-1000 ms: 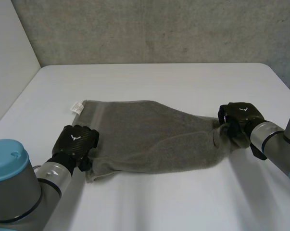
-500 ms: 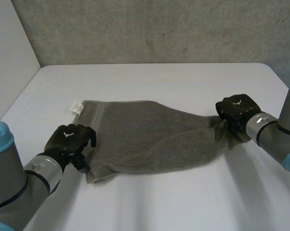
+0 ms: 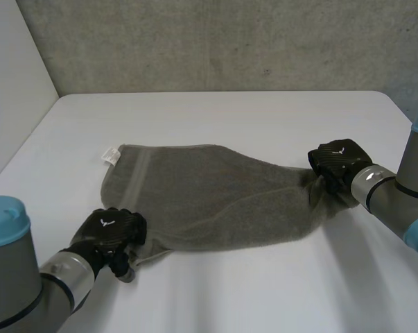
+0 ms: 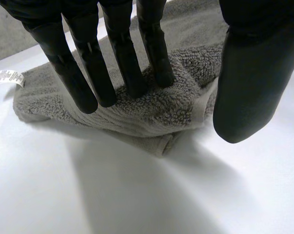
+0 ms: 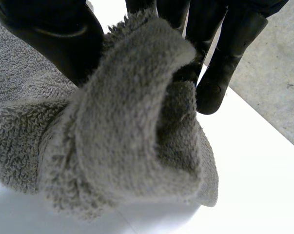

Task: Fold the towel.

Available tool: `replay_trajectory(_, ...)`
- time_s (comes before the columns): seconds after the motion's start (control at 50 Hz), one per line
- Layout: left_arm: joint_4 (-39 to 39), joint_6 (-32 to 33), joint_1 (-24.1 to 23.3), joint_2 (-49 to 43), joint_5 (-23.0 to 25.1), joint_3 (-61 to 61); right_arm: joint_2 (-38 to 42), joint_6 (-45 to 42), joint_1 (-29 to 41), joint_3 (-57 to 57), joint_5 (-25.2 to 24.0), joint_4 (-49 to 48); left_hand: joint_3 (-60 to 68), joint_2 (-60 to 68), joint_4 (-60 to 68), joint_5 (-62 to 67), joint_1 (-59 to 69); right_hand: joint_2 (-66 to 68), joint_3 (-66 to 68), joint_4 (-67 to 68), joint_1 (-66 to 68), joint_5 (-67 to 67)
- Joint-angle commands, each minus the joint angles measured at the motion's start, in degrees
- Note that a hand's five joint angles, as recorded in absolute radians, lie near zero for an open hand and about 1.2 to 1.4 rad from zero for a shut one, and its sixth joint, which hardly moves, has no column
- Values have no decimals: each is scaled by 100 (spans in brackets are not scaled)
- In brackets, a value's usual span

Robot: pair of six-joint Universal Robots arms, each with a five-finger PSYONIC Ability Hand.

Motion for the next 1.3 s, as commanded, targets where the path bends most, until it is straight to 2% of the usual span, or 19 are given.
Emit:
replay_trajectory(0.02,159,-9,-65,-601,-39,509,-3,0,19,66,-2,-5,-575,-566,-533,-1531,-584,529,350,274,320,415)
replay_trajectory(0.22,256,18,-425,-1119,-364,1194,-3,-8,36,118,-11,-13,-525,-516,-483,-1481,-533,529,350,274,320,415)
replay_trajectory(0.4,326,62,-531,-1533,-584,1564,5,-17,36,127,-11,-13,-256,-247,-214,-1212,-264,529,350,274,320,415)
replay_trajectory(0.56,423,70,-522,-1823,-804,1959,-3,-123,45,127,7,-13,1090,1099,1132,134,1082,529,350,274,320,415)
replay_trajectory(0.6,563,88,-513,-1893,-830,2143,-3,-149,45,84,24,-31,2345,2354,2387,1389,2336,529,350,274,320,415)
replay_trajectory(0.62,563,88,-513,-1893,-830,2144,-3,-149,45,83,25,-31,2351,2361,2394,1395,2343,529,350,274,320,415)
replay_trajectory(0.64,642,97,-513,-1936,-830,2266,-21,-149,45,40,25,-57,3317,3326,3359,2361,3309,529,350,274,320,415)
replay_trajectory(0.72,757,114,-487,-2034,-830,2645,-21,-149,36,-101,33,-268,3476,3485,3518,2520,3468,529,350,274,320,415)
replay_trajectory(0.82,801,264,-434,-2288,-830,3805,-3,-87,45,-664,77,-1200,3476,3485,3518,2520,3468,529,350,274,320,415)
replay_trajectory(0.86,967,579,-408,-2394,-804,4767,-29,70,54,-944,95,-2528,3476,3485,3518,2520,3468,529,350,274,320,415)
replay_trajectory(0.88,968,580,-408,-2394,-804,4772,-30,71,54,-945,95,-2536,3476,3485,3518,2520,3468,529,350,274,320,415)
replay_trajectory(0.92,1571,773,-303,-2298,-786,5419,-82,359,45,-936,182,-4215,3476,3485,3518,2520,3468,529,350,274,320,415)
replay_trajectory(0.98,2022,782,-215,-2209,-778,5501,-135,554,45,-928,227,-4830,3476,3485,3518,2520,3468,529,350,274,320,415)
replay_trajectory(1.0,2536,765,-162,-1992,-786,5493,-214,685,54,-919,314,-5004,3476,3485,3518,2520,3468,529,350,274,320,415)
replay_trajectory(1.02,2959,721,-110,-1772,-821,5458,-327,816,63,-927,393,-4910,3476,3485,3518,2520,3468,529,350,274,320,415)
replay_trajectory(1.08,3340,607,-100,-1516,-804,5256,-495,993,36,-954,394,-4306,3476,3485,3518,2520,3468,529,350,274,320,415)
replay_trajectory(1.14,3323,554,-83,-1436,-786,5079,-496,1002,27,-989,376,-3872,3476,3485,3518,2520,3468,529,350,274,320,415)
replay_trajectory(1.24,3069,527,-92,-1436,-716,4291,-382,985,36,-1086,-9,-2127,3476,3485,3518,2520,3468,529,350,274,320,415)
replay_trajectory(1.3,2963,527,-83,-1445,-628,4042,-337,976,36,-1086,-125,-1771,3476,3485,3518,2520,3468,529,350,274,320,415)
